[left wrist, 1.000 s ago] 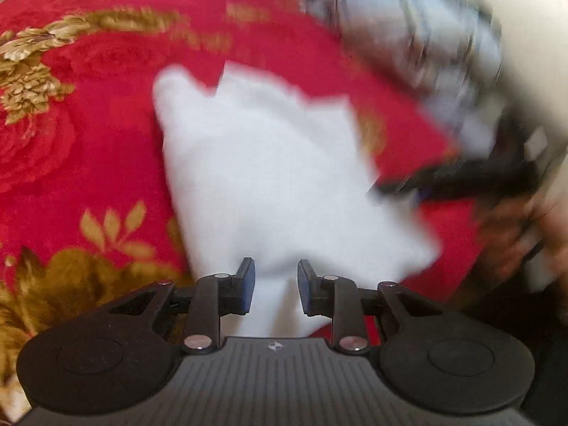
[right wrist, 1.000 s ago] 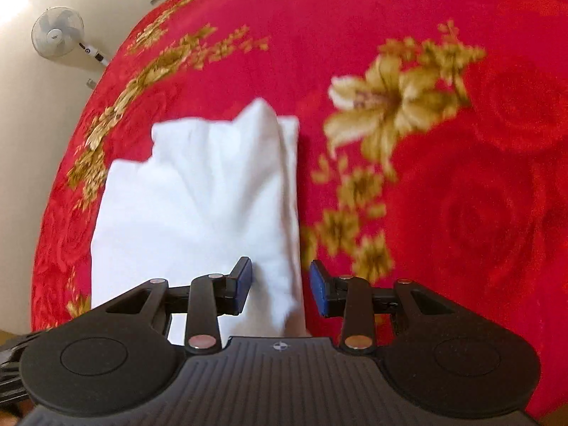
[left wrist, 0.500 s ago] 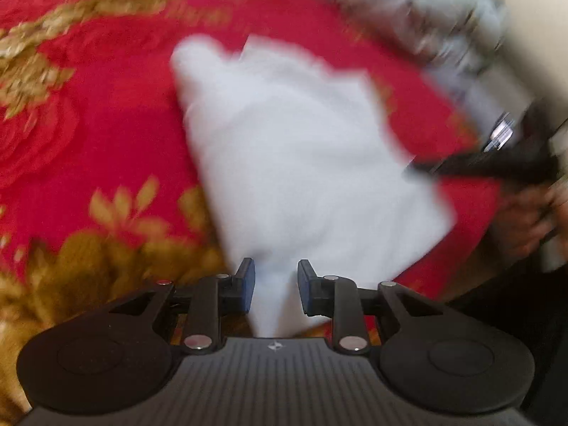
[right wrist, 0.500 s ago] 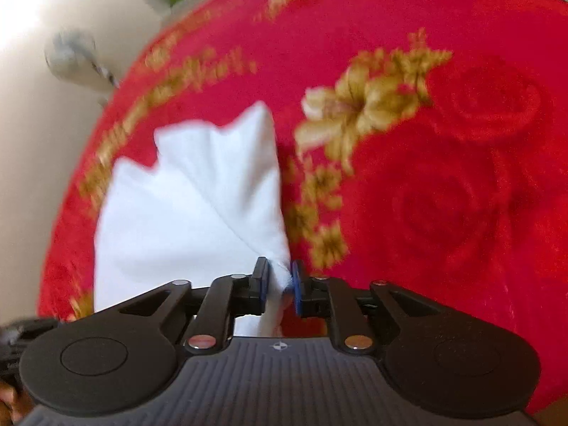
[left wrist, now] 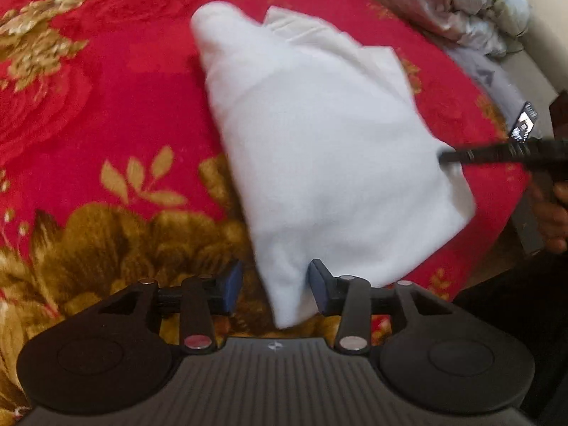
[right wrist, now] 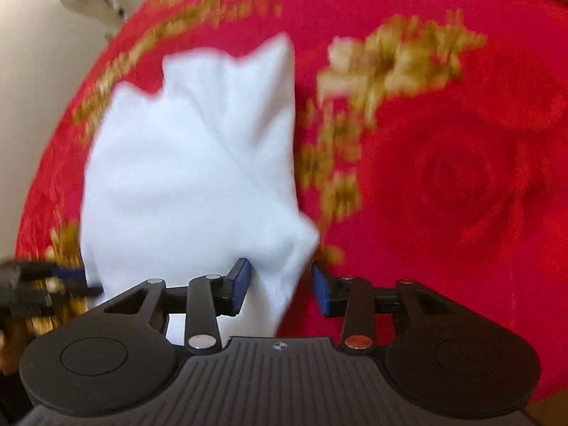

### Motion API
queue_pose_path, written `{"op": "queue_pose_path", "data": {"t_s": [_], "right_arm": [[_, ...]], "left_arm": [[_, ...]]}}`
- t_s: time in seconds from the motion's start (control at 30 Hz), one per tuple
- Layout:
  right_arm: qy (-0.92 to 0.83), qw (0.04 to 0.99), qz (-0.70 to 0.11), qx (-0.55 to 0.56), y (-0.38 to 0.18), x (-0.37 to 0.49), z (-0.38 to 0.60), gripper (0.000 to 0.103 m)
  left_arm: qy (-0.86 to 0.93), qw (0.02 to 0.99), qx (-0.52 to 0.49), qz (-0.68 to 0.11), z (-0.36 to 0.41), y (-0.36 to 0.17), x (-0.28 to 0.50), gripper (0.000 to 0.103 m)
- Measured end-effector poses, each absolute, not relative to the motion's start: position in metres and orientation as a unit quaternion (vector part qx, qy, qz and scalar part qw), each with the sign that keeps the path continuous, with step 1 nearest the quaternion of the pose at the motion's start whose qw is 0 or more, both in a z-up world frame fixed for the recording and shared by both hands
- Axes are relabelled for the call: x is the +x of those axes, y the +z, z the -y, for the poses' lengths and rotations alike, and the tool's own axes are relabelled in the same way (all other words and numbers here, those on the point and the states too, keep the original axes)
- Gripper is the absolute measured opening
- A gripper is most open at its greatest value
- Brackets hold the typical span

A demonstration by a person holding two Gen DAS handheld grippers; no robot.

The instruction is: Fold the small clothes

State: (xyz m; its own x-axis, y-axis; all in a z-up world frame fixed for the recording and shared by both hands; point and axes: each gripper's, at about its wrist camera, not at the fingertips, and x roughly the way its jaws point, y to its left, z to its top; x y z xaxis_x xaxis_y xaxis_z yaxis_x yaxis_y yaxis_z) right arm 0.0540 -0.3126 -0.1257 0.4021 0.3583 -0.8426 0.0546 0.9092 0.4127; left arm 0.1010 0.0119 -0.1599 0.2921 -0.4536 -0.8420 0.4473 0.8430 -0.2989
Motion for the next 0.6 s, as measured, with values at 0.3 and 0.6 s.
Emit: {"op": "queue_pose_path", "data": {"t_s": [0.3, 0.6], "right_arm": [[0.036, 0.866, -0.434, 0.244, -0.092, 0.129, 0.334, 0.043], [-0.011, 0.853, -0.419, 0.312, -0.125, 0.176, 0.333, 0.003]], "left_arm": [[-0.272, 0.811, -0.011, -0.518, -0.020, -0.157, 0.102, 0.049], [-0.271, 0.810, -0.011, -0.519, -0.013, -0.163, 0.101, 0.057]]}}
